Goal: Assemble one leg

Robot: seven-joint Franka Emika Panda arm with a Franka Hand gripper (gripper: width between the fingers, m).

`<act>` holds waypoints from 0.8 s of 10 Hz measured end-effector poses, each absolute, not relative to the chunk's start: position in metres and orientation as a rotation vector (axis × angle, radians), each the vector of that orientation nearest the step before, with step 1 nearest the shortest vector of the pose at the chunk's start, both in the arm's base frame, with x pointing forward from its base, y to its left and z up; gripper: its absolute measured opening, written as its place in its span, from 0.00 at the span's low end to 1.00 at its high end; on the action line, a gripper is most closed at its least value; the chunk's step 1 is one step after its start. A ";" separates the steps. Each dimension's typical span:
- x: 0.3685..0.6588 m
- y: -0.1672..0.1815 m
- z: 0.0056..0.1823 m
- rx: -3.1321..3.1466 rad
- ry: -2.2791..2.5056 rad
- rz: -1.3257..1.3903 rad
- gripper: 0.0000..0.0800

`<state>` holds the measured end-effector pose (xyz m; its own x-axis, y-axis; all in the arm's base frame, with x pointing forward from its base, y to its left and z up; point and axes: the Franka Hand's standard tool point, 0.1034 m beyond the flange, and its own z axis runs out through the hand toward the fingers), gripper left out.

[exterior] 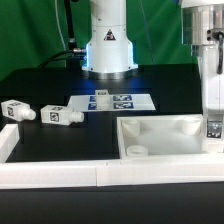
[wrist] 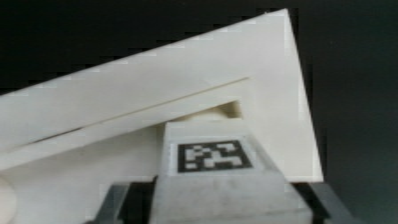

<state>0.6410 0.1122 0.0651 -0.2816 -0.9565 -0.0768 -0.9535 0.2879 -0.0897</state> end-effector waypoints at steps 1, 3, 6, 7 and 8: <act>0.641 0.112 0.065 -1.814 2.422 -0.040 0.37; 0.641 0.112 0.064 -1.817 2.421 -0.040 0.59; 0.652 0.117 0.100 -1.849 2.330 -0.060 0.80; 0.653 0.119 0.114 -1.849 2.306 -0.065 0.81; 0.653 0.118 0.113 -1.851 2.305 -0.066 0.81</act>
Offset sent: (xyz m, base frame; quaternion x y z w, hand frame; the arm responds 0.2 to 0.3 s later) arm 0.0000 0.0000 0.0000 0.0000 0.0000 0.0000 1.0000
